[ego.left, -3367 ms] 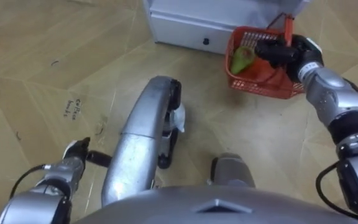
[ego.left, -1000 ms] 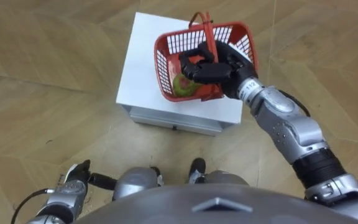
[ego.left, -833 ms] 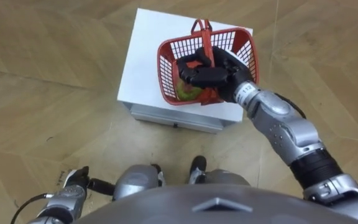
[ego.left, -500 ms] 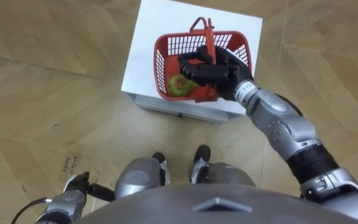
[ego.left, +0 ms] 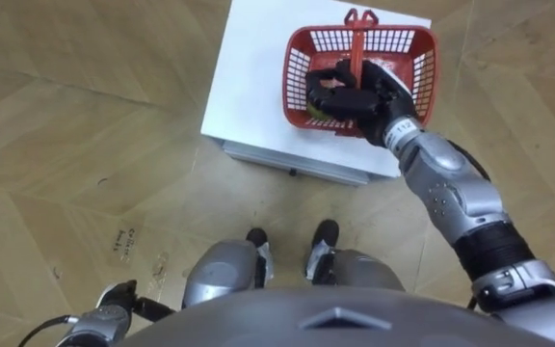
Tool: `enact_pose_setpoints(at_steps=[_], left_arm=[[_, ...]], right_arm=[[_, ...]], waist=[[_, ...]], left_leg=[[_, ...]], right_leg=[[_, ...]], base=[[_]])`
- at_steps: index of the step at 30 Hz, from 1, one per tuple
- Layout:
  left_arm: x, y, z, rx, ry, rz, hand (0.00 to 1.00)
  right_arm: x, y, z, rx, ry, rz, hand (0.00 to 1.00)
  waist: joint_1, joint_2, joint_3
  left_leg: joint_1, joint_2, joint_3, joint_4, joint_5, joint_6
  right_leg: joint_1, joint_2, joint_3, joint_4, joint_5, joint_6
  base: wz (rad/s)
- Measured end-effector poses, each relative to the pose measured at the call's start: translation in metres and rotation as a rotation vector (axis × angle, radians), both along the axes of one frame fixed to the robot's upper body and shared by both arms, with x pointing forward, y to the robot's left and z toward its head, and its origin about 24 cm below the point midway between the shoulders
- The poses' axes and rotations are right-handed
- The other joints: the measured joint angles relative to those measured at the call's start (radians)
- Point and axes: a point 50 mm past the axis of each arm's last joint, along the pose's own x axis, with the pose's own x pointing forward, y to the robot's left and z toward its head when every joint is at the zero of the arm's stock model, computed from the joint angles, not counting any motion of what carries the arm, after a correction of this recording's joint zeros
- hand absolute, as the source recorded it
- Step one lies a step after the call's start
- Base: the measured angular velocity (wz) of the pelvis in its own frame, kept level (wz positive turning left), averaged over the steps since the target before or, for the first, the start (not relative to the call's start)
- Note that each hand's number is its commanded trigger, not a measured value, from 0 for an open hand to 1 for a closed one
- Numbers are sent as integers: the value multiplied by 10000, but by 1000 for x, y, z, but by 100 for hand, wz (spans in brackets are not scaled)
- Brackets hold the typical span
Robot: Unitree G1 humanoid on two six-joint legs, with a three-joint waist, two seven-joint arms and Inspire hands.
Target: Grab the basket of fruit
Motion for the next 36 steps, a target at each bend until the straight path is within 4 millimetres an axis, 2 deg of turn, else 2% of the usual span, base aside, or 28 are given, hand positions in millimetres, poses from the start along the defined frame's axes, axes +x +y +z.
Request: enact_pose_setpoints(at_steps=[2, 3, 4, 6, 7, 8, 9, 13, 17, 22, 28, 36], left_arm=[[-1, 0, 0, 48, 19, 13, 0], [-1, 0, 0, 48, 17, 15, 0], [-1, 0, 0, 48, 14, 16, 0], [0, 0, 0, 43, -16, 9, 0], [0, 0, 0, 44, -24, 9, 0], [0, 0, 0, 44, -27, 7, 0], [0, 0, 0, 44, -30, 6, 0], [-1, 1, 0, 64, -17, 2, 0], [-3, 1, 0, 61, 42, 36, 0], [-12, 2, 0, 66, 272, 99, 0], [-19, 1, 0, 55, 424, 149, 0], [-18, 0, -1, 28, 403, 123, 0]], right_arm=[[2, -2, 1, 117, 39, -276, 100], [4, -2, 2, 136, 18, -346, 88], [6, -3, 4, 272, 10, -532, 67], [10, -6, 7, 394, -93, -793, 63], [13, -8, 9, 346, -155, -938, 50], [17, -11, 11, 245, -206, -1134, 9], [19, -13, 13, 169, -238, -1248, 0], [24, -20, 19, 93, -598, -1809, 0], [21, -25, 8, -15, -157, -2056, 0], [15, -33, -5, -157, 470, -2389, 0], [16, -42, -3, 72, 454, -2812, 0], [15, -41, -5, 304, 575, -2884, 0]], waist=[[-25, 21, -14], [-48, 22, -14], [-63, 27, -22], [-71, 25, -35], [-93, 17, -40], [-108, 12, -43], [-115, 11, -44], [-114, -60, -82], [-117, -136, -128], [-276, -130, -123], [-299, -83, -93], [-295, -72, -86]], left_leg=[[-59, -3, 12, 25, 7, 5], [-75, -4, 15, 39, 7, 5], [-76, -5, 18, 45, 9, 4], [-76, -7, 34, 64, 9, 5], [-72, 0, 34, 118, 16, 11], [-86, 7, 34, 181, 16, 13], [-99, 8, 35, 204, 16, 13], [-174, 2, 123, 340, 22, 24], [-159, -6, 272, 364, 49, 69], [-197, -24, 286, 368, 50, 79], [-229, -16, 278, 351, 51, 79], [-217, -19, 328, 327, 51, 80]], right_leg=[[-43, -10, 2, 0, -19, -13], [-54, -14, -5, 0, -20, -15], [-56, -16, -10, 0, -22, -17], [-54, -34, -24, 5, -23, -19], [-54, -98, -35, 17, -29, -18], [-54, -118, -50, 37, -37, -11], [-54, -131, -60, 46, -43, -5], [-84, -202, -177, 110, -65, 23], [-107, -266, -187, 222, -92, 29], [-129, -343, -281, 377, -177, 51], [-167, -339, -317, 383, -197, 40], [-188, -349, -312, 386, -236, 64]], base=[[0], [0], [0], [0], [0], [4], [7], [9], [0], [5], [0], [0]])
